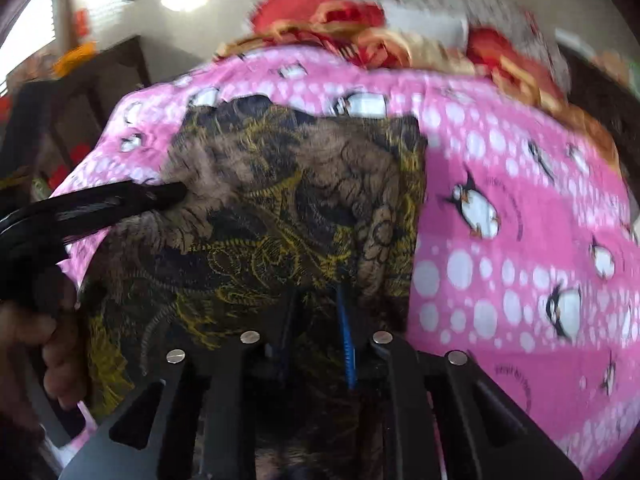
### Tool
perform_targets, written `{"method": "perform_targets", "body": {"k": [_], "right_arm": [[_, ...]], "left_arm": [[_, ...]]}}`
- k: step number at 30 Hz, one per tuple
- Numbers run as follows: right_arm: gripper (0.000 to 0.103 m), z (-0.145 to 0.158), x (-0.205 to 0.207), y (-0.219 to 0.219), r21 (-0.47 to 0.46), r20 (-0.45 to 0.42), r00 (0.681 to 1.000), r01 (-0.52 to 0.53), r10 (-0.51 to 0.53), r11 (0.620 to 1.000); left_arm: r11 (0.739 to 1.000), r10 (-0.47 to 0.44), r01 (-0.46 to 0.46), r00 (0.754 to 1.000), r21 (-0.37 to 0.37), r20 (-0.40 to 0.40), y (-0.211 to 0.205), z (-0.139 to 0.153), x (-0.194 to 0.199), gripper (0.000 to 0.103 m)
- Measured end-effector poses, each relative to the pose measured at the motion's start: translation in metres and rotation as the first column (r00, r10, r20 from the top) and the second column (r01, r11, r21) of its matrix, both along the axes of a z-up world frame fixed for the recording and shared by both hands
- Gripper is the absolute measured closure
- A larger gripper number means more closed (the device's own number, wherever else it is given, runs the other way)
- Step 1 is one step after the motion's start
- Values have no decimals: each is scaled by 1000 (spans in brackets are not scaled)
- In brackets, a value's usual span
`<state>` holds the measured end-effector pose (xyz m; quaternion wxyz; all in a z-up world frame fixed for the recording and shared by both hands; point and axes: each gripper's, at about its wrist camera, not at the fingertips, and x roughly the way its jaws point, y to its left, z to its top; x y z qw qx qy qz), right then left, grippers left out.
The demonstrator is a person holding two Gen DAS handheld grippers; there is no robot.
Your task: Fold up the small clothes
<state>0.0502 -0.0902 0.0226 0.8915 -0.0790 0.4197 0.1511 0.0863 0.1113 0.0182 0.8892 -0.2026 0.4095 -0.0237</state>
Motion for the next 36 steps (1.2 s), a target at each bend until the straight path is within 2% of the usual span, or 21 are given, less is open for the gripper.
{"method": "perform_targets", "body": {"k": [3, 5, 8, 10, 12, 13, 16, 19, 20, 26, 29, 32, 33, 36], "right_arm": [[80, 1, -1, -7, 19, -4, 1000, -22, 22, 1000], [80, 3, -5, -12, 32, -10, 999, -34, 35, 999], [80, 18, 7, -11, 110, -68, 998, 17, -10, 994], [80, 40, 12, -11, 106, -13, 998, 69, -68, 992], [80, 56, 25, -3, 39, 68, 991, 112, -115, 993], [79, 57, 33, 1, 32, 70, 988, 134, -136, 990], [80, 41, 66, 11, 36, 25, 982, 188, -189, 981], [80, -3, 91, 15, -31, -10, 982, 190, -190, 981], [79, -8, 88, 12, -5, 36, 985, 169, -168, 986], [77, -6, 84, 0, 80, 21, 989, 145, -147, 986], [77, 5, 74, -11, 127, -5, 990, 143, -144, 982], [77, 26, 44, -17, 105, 27, 991, 131, -134, 986], [76, 32, 34, -20, 111, 39, 993, 109, -114, 988], [76, 47, -8, -18, 87, 65, 998, -22, 16, 996]], "left_arm": [[999, -32, 32, 999, 12, 14, -4, -1, -1, 49], [999, -35, 35, 999, 23, 21, -6, 0, -1, 48], [999, -35, 33, 999, 38, 35, -9, 0, -4, 45], [999, -34, 33, 999, 30, 41, -9, 0, -3, 45], [1000, -29, 29, 998, 6, 48, -6, -1, -4, 45], [1000, -29, 29, 998, 0, 50, -5, -1, -4, 45], [1000, -28, 28, 998, -8, 53, -4, -1, -5, 45], [1000, -26, 27, 998, -9, 55, -3, -1, -5, 44], [1000, -27, 27, 998, -9, 54, -2, -1, -5, 43], [999, -43, 44, 997, -6, 57, -5, 0, -7, 35], [999, -51, 52, 997, -15, 57, -6, 0, -6, 31], [997, -76, 77, 996, -22, 44, -8, 2, -2, 24], [996, -91, 91, 996, -5, 27, -10, 5, 0, 23], [994, -109, 109, 994, -9, 2, -9, 23, -4, 25]]}}
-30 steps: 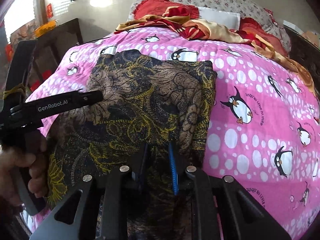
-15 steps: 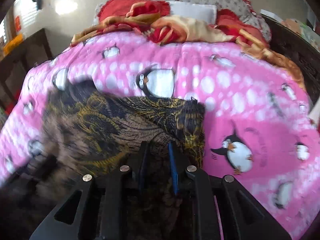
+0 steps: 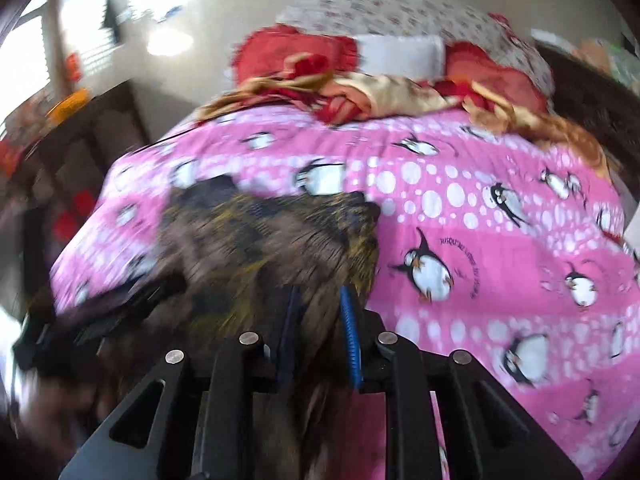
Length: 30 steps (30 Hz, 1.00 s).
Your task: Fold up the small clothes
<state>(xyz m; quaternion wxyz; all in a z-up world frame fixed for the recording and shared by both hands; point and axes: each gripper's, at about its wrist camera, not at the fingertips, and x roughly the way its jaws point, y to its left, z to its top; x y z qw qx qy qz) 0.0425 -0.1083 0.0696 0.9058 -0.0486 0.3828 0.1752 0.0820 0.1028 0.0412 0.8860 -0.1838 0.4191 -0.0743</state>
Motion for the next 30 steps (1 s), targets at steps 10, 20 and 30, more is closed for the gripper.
{"method": "perform_targets", "body": {"k": [10, 20, 30], "right_arm": [[76, -7, -107, 21, -134, 92, 943, -306, 320, 942], [76, -37, -76, -2, -39, -73, 976, -209, 206, 977], [64, -68, -84, -71, -111, -92, 994, 45, -55, 993]], "left_arm": [[969, -195, 170, 972, 179, 132, -17, 47, -123, 48], [982, -157, 157, 988, 106, -8, -33, -4, -121, 41], [945, -126, 118, 992, 305, 9, -90, -17, -127, 0]]}}
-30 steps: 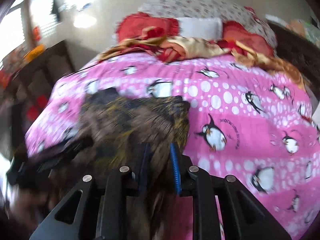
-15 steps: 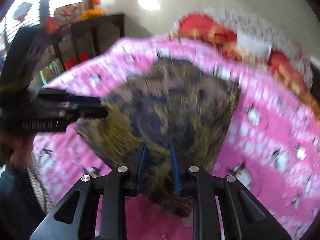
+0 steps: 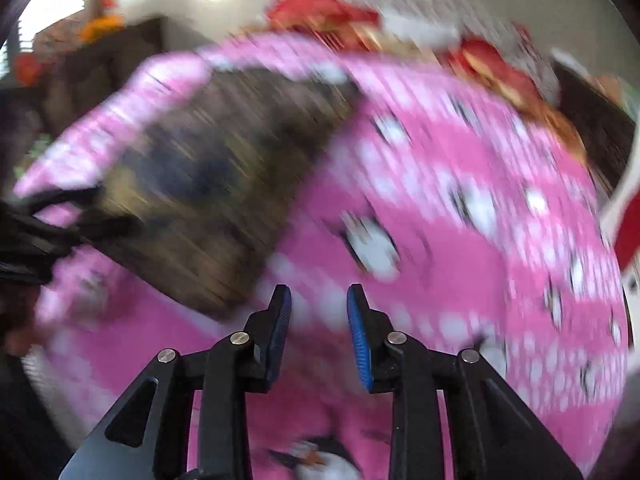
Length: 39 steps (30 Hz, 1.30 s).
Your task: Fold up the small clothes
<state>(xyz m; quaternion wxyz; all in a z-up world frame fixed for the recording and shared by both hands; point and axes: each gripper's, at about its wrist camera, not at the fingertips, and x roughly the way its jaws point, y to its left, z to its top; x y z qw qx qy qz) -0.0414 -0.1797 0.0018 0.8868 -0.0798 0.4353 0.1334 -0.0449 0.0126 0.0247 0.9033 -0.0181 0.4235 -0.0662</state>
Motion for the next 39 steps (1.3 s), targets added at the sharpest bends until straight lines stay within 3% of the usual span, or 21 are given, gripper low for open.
{"method": "perform_targets", "body": {"k": [1, 2, 4, 6, 9, 12, 14, 17, 20, 23, 29, 35, 39], "right_arm": [[62, 2, -2, -7, 66, 12, 1000, 20, -21, 998], [61, 2, -1, -9, 75, 4, 1000, 20, -21, 997], [53, 4, -1, -6, 65, 5, 1000, 2, -2, 998], [37, 4, -2, 0, 41, 3, 1000, -28, 28, 999], [32, -1, -2, 12, -9, -7, 999, -43, 43, 999], [32, 1, -1, 6, 42, -27, 1000, -14, 16, 999], [32, -1, 1, 4, 58, -35, 999, -18, 20, 998], [32, 4, -1, -1, 83, -79, 997, 7, -1, 996], [33, 18, -9, -1, 70, -134, 991, 7, 2, 998], [34, 51, -29, 0, 78, -77, 997, -22, 28, 997], [33, 113, -58, 16, -15, 64, 997, -37, 38, 999], [34, 139, -62, 25, 6, 105, 993, -51, 50, 999], [34, 140, -62, 29, -37, 121, 991, -45, 49, 998]], "left_arm": [[1000, 5, -5, 1000, 14, 6, -1, -2, 0, 0], [1000, 12, -12, 1000, 13, 13, -1, -2, -1, 0], [1000, 19, -19, 1000, 5, 11, 0, -3, -2, 0], [999, 26, -26, 1000, 23, -6, -2, -2, -1, 0], [999, 22, -20, 998, 34, -54, -5, 2, 0, 0], [999, 23, -25, 996, -28, -82, 1, 12, -8, 0], [998, 37, -42, 988, -35, -147, 6, 14, -11, 0], [996, 86, -87, 974, 5, -208, 13, 18, -16, 0], [990, 139, -135, 968, 29, -208, 20, 32, -23, 0], [985, 171, -166, 965, 38, -199, 24, 47, -27, 0], [982, 188, -181, 967, 59, -174, 21, 62, -31, 0], [981, 194, -187, 966, 57, -173, 21, 69, -31, 0], [981, 193, -186, 968, 60, -158, 21, 75, -32, 0]]}}
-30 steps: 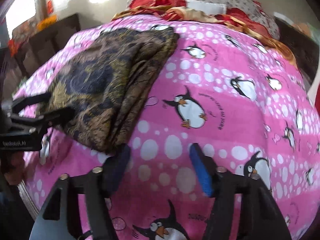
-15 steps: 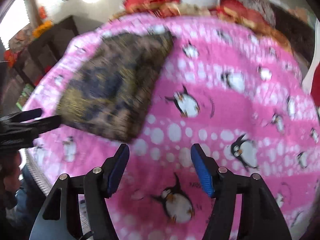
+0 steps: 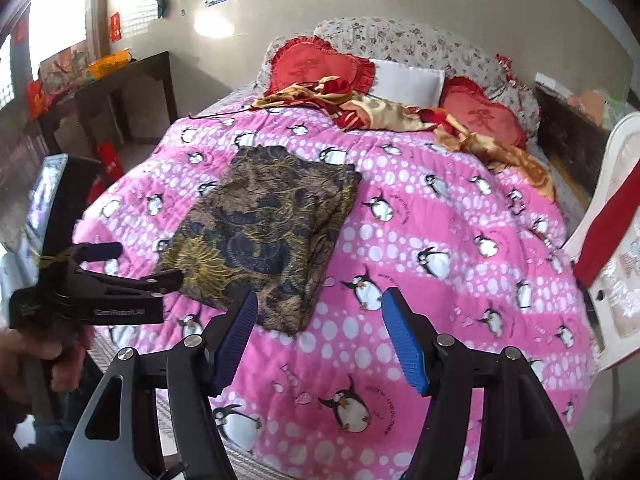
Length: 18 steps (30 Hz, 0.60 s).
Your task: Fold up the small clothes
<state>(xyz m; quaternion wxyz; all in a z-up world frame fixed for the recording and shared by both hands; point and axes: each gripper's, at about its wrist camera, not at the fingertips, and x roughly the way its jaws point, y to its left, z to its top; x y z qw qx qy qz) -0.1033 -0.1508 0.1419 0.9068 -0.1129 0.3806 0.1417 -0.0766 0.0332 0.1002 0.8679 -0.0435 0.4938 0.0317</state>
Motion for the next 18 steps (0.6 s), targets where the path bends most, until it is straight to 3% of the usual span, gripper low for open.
{"method": "perform_targets", "body": {"k": [18], "right_arm": [[34, -8, 2, -7, 21, -34, 999, 6, -5, 1000]], "left_arm": [[1000, -29, 29, 1000, 5, -3, -16, 1, 2, 0]]}}
